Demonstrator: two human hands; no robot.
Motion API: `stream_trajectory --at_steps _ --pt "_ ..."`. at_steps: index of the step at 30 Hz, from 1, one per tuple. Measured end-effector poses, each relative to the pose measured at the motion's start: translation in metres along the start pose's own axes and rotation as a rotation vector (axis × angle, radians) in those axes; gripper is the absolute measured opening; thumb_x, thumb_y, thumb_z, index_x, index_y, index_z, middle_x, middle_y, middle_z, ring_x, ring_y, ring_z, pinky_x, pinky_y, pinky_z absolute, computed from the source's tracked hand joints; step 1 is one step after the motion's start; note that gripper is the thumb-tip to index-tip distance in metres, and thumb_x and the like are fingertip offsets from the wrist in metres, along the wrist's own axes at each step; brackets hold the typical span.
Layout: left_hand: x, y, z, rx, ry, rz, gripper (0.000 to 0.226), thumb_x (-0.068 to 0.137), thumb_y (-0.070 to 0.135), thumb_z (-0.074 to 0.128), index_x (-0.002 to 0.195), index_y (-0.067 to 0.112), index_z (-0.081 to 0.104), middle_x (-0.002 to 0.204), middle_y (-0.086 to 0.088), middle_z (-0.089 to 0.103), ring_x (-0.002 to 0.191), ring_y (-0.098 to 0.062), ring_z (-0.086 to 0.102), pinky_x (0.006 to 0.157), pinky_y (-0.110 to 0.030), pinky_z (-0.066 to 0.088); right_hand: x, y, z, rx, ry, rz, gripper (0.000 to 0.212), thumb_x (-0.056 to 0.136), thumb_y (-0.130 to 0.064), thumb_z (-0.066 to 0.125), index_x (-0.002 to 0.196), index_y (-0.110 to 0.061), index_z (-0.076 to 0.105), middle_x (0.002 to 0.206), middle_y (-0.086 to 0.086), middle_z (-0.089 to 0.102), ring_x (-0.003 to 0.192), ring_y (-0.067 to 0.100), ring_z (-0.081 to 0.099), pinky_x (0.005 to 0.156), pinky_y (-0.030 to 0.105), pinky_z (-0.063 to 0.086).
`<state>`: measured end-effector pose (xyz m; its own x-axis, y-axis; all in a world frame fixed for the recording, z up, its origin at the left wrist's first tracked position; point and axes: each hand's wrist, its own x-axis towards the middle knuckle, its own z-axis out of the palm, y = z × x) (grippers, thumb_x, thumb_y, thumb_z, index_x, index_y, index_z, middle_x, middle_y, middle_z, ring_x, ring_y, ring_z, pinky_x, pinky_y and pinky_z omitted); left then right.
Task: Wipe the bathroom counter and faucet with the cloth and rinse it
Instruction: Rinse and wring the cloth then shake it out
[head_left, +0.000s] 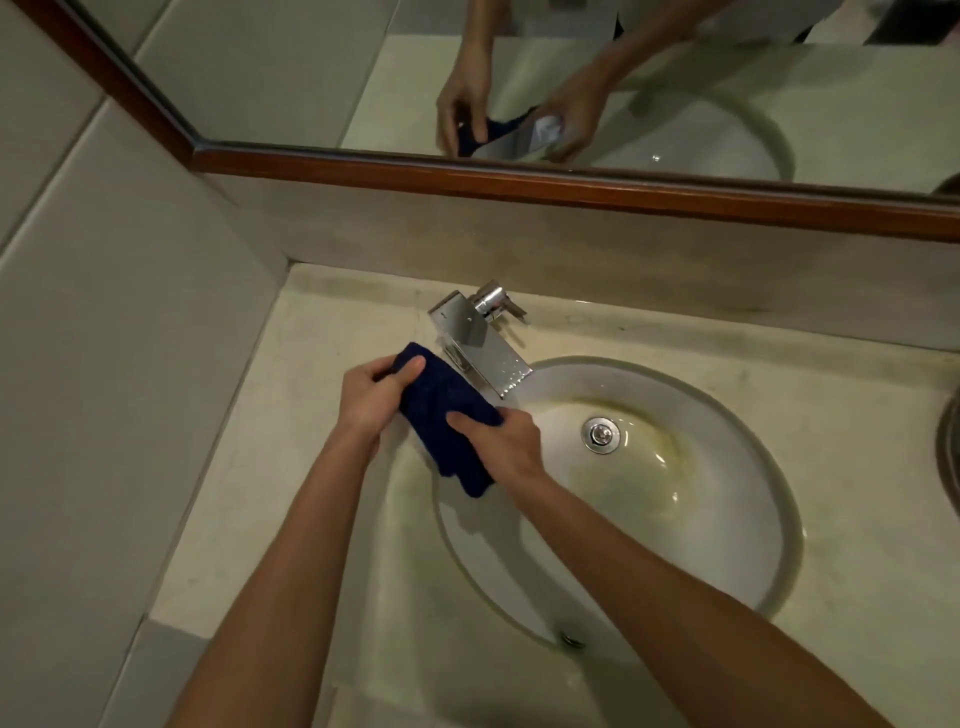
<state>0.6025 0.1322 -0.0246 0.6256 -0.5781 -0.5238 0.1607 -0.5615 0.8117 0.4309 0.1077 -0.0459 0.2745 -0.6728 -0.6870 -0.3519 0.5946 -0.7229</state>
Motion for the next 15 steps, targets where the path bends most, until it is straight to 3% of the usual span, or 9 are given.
stream_trajectory --at_steps 2,4,5,7,10,13,15 --pt "0.036 0.007 0.002 0.195 0.054 0.078 0.035 0.090 0.027 0.078 0.120 0.010 0.074 0.111 -0.005 0.076 0.099 -0.019 0.072 0.090 -0.034 0.059 0.019 -0.013 0.030 0.076 0.109 0.046 0.052 0.079 -0.043 0.085 0.115 -0.010 0.068 0.109 0.001 0.071 0.088 0.011 0.068 0.075 0.020 0.054" --pt "0.060 0.008 0.009 0.347 0.095 0.144 0.035 0.090 0.030 0.077 0.118 0.009 0.075 0.105 0.000 0.075 0.095 -0.018 0.070 0.088 -0.032 0.058 0.039 -0.014 0.047 0.111 0.164 0.126 0.078 0.081 -0.051 0.081 0.141 -0.008 0.054 0.136 0.004 0.058 0.122 0.020 0.058 0.089 0.011 0.039" --pt "0.065 0.006 0.012 0.409 0.120 0.179 0.032 0.090 0.028 0.077 0.114 0.008 0.077 0.097 0.002 0.072 0.089 -0.017 0.068 0.082 -0.030 0.055 0.046 -0.012 0.051 0.146 0.199 0.150 0.084 0.080 -0.051 0.082 0.145 -0.009 0.050 0.143 0.004 0.054 0.129 0.020 0.053 0.082 0.003 0.031" --pt "0.067 -0.005 0.022 0.481 0.175 0.251 0.019 0.089 0.023 0.076 0.099 0.007 0.078 0.082 0.001 0.067 0.072 -0.016 0.063 0.067 -0.025 0.047 0.057 -0.005 0.048 0.208 0.252 0.118 0.077 0.073 -0.043 0.089 0.136 -0.012 0.058 0.135 0.001 0.064 0.117 0.014 0.063 0.075 -0.001 0.035" --pt "0.053 -0.029 0.035 0.463 0.283 0.251 0.013 0.089 0.023 0.075 0.084 0.011 0.073 0.076 -0.001 0.066 0.058 -0.003 0.056 0.046 -0.010 0.035 0.056 0.005 0.022 0.083 0.283 -0.075 0.036 0.070 -0.027 0.093 0.099 -0.019 0.073 0.097 -0.004 0.076 0.088 0.011 0.073 0.062 0.006 0.049" --pt "0.026 -0.049 0.052 0.485 0.328 0.197 0.024 0.091 0.031 0.071 0.085 0.008 0.068 0.079 -0.005 0.060 0.062 -0.013 0.058 0.045 -0.014 0.030 0.047 0.003 -0.014 -0.211 0.247 -0.131 0.041 0.066 -0.036 0.091 0.098 -0.020 0.070 0.090 -0.007 0.072 0.084 0.014 0.071 0.069 0.026 0.056" --pt "0.000 -0.059 0.071 0.468 0.353 0.154 0.027 0.091 0.033 0.071 0.085 0.007 0.064 0.084 -0.006 0.055 0.069 -0.022 0.057 0.056 -0.023 0.034 0.044 0.002 -0.043 -0.348 0.230 -0.080 0.039 0.064 -0.037 0.090 0.091 -0.020 0.068 0.086 -0.005 0.072 0.079 0.015 0.070 0.066 0.031 0.056"
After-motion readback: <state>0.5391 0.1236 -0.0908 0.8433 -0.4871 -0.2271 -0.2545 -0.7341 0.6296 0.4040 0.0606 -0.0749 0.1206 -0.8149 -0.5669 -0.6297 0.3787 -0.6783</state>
